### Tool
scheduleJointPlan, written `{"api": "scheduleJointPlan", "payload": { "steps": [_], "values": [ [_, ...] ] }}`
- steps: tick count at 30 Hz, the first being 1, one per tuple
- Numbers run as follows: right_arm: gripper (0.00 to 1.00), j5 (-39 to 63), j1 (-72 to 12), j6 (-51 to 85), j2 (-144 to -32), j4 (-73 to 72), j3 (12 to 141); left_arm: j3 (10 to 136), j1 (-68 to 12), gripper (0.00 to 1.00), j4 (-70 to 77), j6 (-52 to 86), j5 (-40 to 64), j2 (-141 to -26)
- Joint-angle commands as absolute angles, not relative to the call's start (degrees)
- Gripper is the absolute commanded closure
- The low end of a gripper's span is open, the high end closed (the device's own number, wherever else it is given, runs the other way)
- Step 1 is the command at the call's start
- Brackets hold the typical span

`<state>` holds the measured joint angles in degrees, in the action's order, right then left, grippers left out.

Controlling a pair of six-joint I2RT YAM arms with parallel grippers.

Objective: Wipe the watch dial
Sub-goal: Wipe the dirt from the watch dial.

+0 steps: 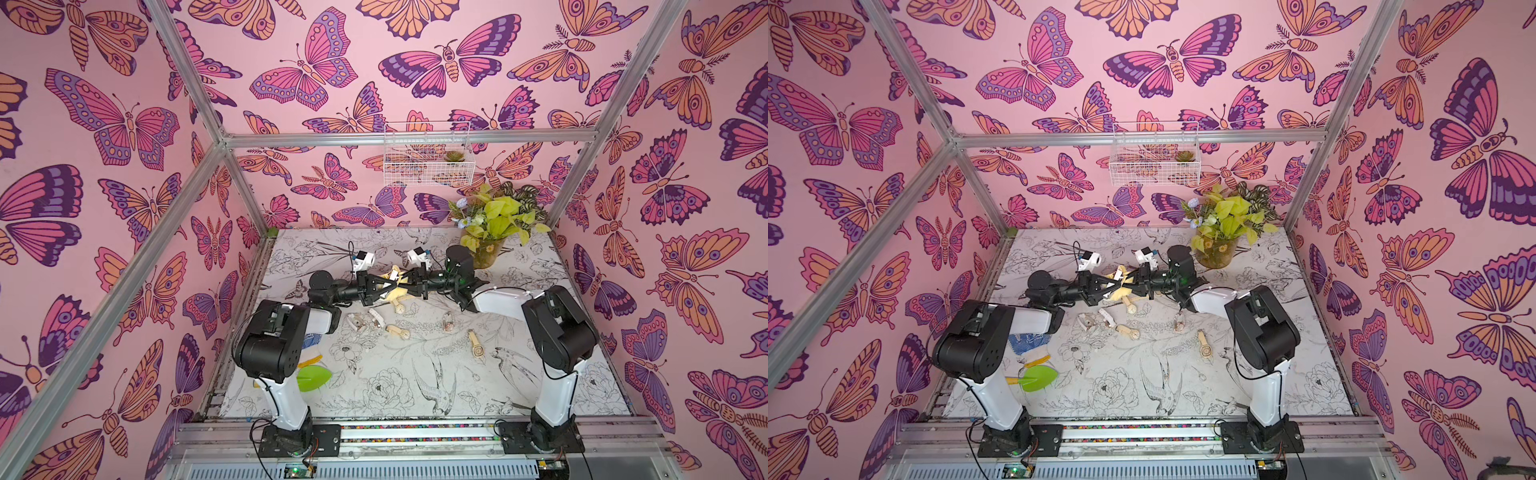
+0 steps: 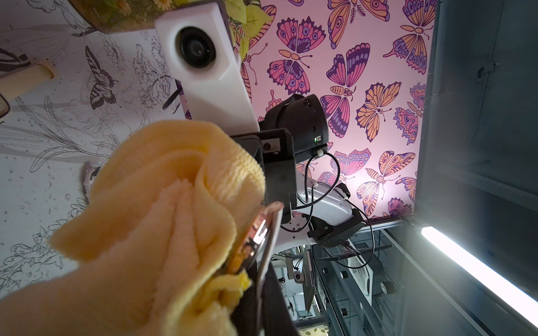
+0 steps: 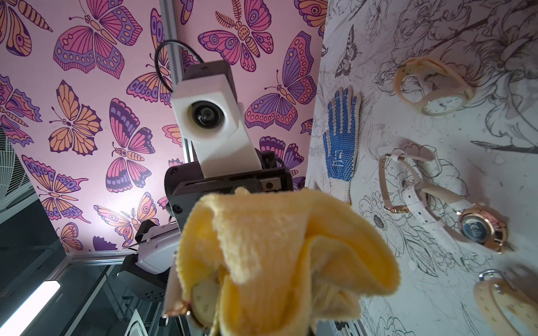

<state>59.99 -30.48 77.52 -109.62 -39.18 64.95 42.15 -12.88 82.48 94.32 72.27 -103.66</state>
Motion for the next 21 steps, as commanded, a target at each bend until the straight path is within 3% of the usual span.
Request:
{"api": "scheduleJointPlan", "payload": {
  "steps": [1, 21],
  "values": [
    [1.0, 63.2, -32.4, 72.9, -104.2, -38.3, 68.4, 41.3, -12.8, 1.0, 81.7, 92.8, 72.0, -105.0],
    [1.0, 59.0, -29.7, 65.8, -100.0, -29.5, 73.2, 40.3, -12.8, 1.0, 81.7, 92.0, 73.1, -106.6]
  ]
}}
